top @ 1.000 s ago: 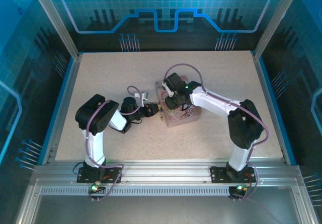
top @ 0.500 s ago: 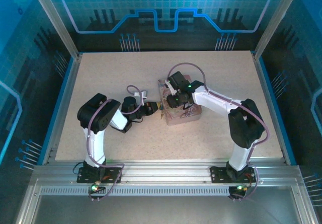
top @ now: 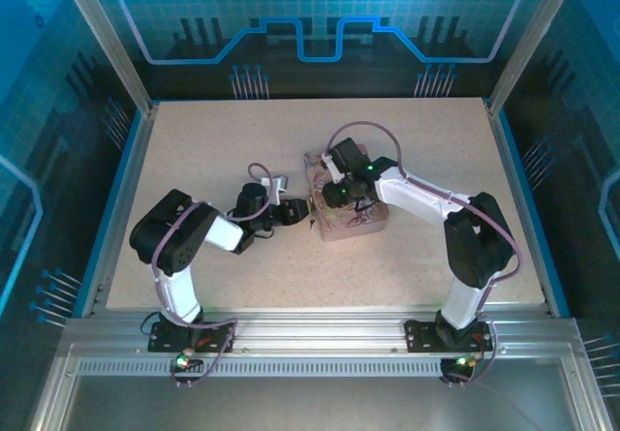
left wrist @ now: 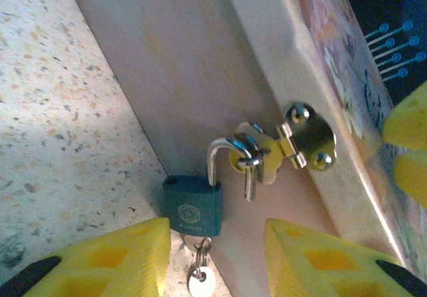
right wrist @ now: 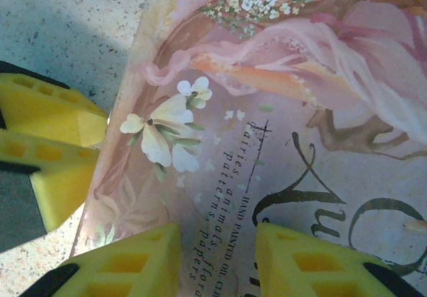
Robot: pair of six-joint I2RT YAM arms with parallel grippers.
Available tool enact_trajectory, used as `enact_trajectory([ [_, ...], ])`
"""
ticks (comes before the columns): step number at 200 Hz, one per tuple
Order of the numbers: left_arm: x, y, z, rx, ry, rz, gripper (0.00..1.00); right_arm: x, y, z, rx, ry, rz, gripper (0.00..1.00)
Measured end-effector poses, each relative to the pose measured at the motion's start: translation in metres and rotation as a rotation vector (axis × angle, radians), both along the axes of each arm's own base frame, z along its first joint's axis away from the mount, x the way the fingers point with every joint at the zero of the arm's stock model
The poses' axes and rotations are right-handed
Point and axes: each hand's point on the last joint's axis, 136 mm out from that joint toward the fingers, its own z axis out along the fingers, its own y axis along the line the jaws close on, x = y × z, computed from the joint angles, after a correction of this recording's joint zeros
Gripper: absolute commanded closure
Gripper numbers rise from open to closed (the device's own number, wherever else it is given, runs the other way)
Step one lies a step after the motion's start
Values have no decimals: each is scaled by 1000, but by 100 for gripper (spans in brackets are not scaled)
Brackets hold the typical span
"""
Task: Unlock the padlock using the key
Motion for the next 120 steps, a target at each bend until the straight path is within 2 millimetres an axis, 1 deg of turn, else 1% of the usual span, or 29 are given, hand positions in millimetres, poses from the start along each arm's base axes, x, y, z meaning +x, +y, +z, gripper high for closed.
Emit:
enact_trajectory([
  [14,-1,-2,-7,22,-6,-20,54,0,0,0,7,0,0,65],
  [38,3,-9,-7,61,-62,-75,54,-1,-2,1,16,4,-1,65],
  [80,5,-12,-10,156,-153,-149,53,-2,-8,1,17,5,-9,65],
  [92,4,-13,-11,171,-179,-171,59,-3,-9,0,16,2,-6,65],
  [120,4,-16,-15,177,-222,-225,81,-7,-10,1,24,-16,14,65],
])
